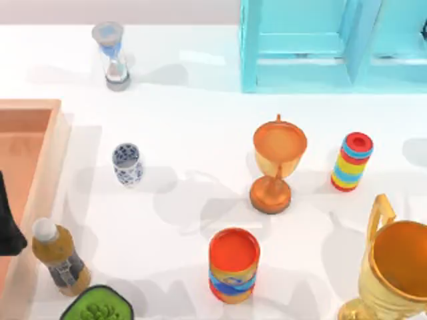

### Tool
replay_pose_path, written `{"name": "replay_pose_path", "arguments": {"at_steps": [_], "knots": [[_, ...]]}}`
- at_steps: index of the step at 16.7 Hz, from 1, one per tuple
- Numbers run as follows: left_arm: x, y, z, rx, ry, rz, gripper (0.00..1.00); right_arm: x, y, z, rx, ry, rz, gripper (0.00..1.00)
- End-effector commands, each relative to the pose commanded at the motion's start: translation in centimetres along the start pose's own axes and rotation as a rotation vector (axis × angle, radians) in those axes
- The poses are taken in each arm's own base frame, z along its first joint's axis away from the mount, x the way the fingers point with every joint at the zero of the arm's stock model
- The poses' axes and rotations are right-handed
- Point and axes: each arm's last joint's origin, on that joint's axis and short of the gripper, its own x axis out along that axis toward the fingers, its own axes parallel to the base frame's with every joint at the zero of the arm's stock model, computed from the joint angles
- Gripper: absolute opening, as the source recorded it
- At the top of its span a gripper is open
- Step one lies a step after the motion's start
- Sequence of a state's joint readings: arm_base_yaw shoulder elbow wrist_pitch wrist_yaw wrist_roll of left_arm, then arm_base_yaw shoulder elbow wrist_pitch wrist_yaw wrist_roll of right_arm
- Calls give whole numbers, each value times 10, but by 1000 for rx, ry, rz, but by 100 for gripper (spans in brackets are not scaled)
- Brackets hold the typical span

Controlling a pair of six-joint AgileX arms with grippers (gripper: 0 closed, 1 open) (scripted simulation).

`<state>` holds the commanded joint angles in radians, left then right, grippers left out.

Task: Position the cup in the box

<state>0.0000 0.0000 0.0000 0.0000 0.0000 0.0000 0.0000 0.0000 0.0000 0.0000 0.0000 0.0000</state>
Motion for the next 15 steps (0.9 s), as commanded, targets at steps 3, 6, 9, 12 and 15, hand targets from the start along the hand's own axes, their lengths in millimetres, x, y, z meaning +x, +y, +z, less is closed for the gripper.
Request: {"name": "replay_pose_path", "arguments": {"at_steps": [3, 6, 9, 12, 15], "knots": [[0, 0, 2, -5, 8, 2, 100, 0, 0, 0, 0, 0, 0, 100], [1, 1, 19, -50, 76, 23, 100, 0, 0, 0, 0, 0, 0, 100], [9, 3, 50, -121, 214, 63, 100, 0, 0, 0, 0, 0, 0, 100], [35, 4, 82, -192, 438, 119, 100, 0, 0, 0, 0, 0, 0, 100], [82, 3, 100, -236, 722, 180, 100, 0, 0, 0, 0, 0, 0, 100]]}}
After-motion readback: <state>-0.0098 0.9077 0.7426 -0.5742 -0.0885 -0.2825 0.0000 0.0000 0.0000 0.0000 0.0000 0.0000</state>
